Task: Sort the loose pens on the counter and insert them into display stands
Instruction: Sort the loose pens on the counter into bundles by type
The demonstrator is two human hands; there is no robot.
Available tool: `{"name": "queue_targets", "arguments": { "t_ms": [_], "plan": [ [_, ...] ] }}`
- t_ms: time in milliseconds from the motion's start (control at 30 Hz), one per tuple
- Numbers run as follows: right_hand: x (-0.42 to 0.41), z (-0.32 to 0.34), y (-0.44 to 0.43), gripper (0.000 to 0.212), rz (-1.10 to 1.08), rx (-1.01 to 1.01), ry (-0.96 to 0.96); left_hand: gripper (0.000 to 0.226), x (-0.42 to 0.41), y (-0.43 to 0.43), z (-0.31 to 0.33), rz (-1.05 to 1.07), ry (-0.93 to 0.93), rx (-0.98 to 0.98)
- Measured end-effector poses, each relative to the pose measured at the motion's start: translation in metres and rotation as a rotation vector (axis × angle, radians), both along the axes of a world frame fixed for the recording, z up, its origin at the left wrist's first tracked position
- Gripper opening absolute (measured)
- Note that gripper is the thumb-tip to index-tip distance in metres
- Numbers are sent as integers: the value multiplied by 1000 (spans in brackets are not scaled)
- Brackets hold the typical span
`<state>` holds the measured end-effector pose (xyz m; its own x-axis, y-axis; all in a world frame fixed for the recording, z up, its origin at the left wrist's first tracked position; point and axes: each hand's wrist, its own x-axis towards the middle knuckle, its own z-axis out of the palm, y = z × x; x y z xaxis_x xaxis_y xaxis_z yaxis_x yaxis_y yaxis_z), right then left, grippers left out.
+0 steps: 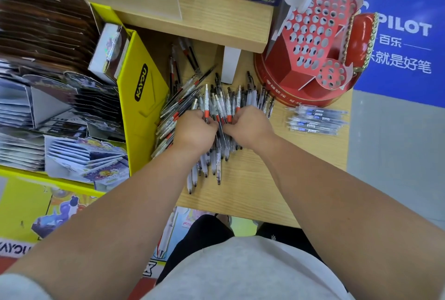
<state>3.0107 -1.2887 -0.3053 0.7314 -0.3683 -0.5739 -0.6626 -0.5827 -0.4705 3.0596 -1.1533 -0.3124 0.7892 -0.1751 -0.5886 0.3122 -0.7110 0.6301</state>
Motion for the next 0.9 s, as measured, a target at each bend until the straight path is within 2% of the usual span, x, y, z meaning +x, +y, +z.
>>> {"name": "queue_targets", "arguments": {
  "t_ms": [133, 267, 367, 533, 667, 800, 900],
  "plan": [
    [-7, 2, -2, 38, 9, 53, -54, 28, -7, 1, 6, 20, 11, -75],
    [-22, 15, -13, 31, -74, 147, -140, 27, -17, 2, 26, 48, 55, -169],
    [-46, 26, -37, 32, -127, 147, -179, 27, -33, 3, 37, -25, 85, -219],
    [-106, 26, -90, 26, -130, 40, -20, 22, -70, -12, 34, -174, 142, -225],
    [-149, 15, -116, 33, -175, 18, 119, 22, -98, -29, 20, -246, 193, -132],
    [-175, -1, -124, 37, -121, 12, 185, 30, -125, -44, 4, -345, 100, 61],
    [-186, -9, -125, 38, -70, 38, 192, 29, -143, -54, -5, -364, 88, 131]
  ]
}}
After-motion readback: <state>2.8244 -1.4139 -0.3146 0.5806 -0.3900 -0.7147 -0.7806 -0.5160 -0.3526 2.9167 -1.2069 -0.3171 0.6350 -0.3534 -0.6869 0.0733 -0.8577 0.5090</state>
